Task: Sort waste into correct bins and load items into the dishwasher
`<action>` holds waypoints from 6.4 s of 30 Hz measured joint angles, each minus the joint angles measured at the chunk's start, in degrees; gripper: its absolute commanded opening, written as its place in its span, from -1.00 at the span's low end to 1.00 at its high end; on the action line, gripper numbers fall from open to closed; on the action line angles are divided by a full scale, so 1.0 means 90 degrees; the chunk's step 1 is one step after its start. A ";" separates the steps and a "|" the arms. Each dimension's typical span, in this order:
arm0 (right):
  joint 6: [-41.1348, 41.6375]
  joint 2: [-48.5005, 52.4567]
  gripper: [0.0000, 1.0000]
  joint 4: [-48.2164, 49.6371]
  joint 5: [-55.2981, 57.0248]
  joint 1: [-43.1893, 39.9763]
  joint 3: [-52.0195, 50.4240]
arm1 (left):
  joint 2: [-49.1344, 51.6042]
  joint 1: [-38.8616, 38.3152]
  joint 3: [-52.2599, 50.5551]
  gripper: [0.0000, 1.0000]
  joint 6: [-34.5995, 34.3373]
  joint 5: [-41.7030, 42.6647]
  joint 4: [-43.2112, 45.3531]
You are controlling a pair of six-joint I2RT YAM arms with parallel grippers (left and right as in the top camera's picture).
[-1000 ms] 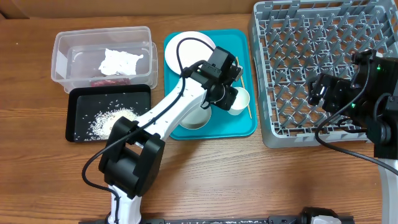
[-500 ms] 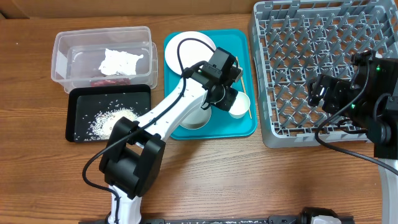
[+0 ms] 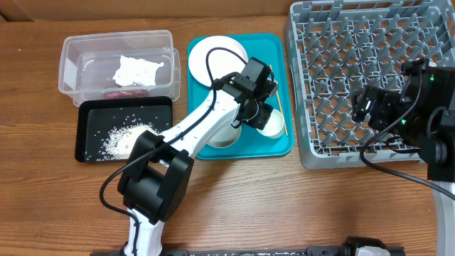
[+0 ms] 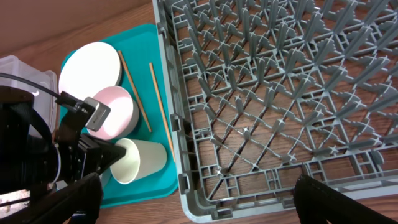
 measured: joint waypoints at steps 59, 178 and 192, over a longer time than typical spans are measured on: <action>-0.0466 0.2118 0.52 0.3483 -0.6280 0.1817 -0.0306 | -0.0534 0.2528 0.1052 -0.92 0.0867 0.8514 -0.2348; 0.2035 0.4243 0.17 0.0719 -0.0491 0.3847 0.0508 | -0.0986 0.3781 0.4306 0.65 0.0486 0.0845 -0.4855; 0.2909 0.5292 -0.01 0.1965 -0.1008 0.4099 -0.0131 | -0.0984 0.3767 0.4257 1.00 0.0384 0.0617 -0.4860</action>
